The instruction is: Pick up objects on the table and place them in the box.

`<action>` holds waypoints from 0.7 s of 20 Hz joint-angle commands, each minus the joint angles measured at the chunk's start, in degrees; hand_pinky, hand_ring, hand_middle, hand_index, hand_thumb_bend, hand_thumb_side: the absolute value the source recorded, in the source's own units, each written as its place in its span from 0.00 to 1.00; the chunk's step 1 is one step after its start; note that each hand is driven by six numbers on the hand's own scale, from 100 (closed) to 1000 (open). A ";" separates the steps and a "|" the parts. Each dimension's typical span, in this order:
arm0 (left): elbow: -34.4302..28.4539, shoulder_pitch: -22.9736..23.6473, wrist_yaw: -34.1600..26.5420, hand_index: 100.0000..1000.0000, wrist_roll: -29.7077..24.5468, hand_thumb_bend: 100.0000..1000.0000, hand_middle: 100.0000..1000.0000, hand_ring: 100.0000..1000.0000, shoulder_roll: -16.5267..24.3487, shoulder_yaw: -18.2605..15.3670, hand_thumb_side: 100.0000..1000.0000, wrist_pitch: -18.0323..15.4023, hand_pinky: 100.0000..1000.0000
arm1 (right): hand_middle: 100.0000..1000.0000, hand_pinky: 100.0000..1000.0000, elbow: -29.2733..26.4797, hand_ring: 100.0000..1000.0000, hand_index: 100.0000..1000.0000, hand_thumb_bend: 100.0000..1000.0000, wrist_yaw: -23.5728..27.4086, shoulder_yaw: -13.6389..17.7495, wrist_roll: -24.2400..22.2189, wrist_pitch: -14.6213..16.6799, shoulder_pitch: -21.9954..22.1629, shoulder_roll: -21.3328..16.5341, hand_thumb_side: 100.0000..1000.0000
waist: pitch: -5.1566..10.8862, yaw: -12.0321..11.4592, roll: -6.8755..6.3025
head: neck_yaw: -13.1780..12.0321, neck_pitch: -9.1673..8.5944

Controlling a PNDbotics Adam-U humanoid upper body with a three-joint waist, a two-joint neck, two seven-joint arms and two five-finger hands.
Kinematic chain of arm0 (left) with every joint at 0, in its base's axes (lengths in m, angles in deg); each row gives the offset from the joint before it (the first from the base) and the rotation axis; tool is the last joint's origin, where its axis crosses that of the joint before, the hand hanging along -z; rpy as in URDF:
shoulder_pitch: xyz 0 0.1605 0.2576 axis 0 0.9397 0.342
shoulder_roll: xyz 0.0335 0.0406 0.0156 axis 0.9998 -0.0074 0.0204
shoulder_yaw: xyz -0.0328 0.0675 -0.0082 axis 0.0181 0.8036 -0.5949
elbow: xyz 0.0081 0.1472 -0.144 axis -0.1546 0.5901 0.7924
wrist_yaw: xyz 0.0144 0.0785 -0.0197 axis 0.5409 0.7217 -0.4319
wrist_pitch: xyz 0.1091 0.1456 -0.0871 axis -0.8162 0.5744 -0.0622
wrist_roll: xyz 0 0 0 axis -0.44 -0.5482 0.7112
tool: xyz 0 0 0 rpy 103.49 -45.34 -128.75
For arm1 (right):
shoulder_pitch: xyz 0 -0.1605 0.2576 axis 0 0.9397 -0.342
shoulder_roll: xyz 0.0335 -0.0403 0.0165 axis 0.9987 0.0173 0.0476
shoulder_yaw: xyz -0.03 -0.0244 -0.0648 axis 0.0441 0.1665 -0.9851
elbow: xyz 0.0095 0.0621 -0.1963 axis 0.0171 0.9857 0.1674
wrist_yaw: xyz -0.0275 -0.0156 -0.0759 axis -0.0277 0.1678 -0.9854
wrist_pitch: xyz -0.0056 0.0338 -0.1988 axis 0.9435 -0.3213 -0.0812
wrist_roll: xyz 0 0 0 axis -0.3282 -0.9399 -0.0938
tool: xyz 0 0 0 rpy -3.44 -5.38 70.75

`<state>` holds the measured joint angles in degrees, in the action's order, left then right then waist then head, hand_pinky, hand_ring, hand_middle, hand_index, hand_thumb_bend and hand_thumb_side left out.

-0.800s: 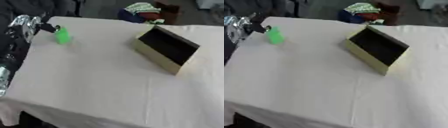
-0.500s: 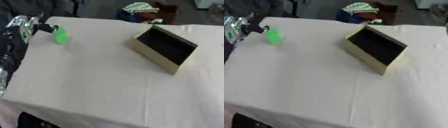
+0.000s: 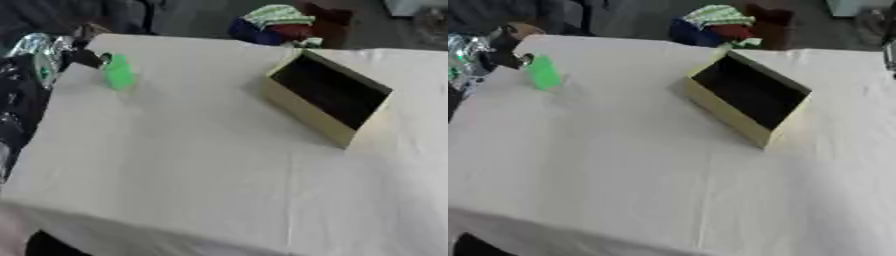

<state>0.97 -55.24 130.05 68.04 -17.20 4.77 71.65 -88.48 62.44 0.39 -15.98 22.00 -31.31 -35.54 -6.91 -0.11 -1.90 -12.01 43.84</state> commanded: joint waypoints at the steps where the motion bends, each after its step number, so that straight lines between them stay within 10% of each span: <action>1: -0.64 -0.73 0.36 0.95 0.08 0.28 0.83 0.82 2.30 -0.24 0.54 0.64 0.77 | 0.61 0.60 -0.50 0.84 0.81 0.00 0.18 0.51 0.09 0.03 -0.82 -0.89 0.19 | 0.66 0.16 0.01 | -0.44 0.28; 14: -0.79 0.53 -0.37 0.94 3.01 0.38 0.79 0.79 2.39 -0.66 0.68 2.56 0.76 | 0.61 0.60 -0.29 0.84 0.81 0.00 0.74 0.62 -0.28 0.46 -1.33 -0.63 0.20 | -1.30 1.00 1.03 | -2.85 0.28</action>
<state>0.98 -53.83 129.90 70.36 -17.20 4.63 73.94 -88.27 62.78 0.39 -16.28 22.28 -31.40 -35.42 -9.07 0.83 -0.80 -14.53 43.84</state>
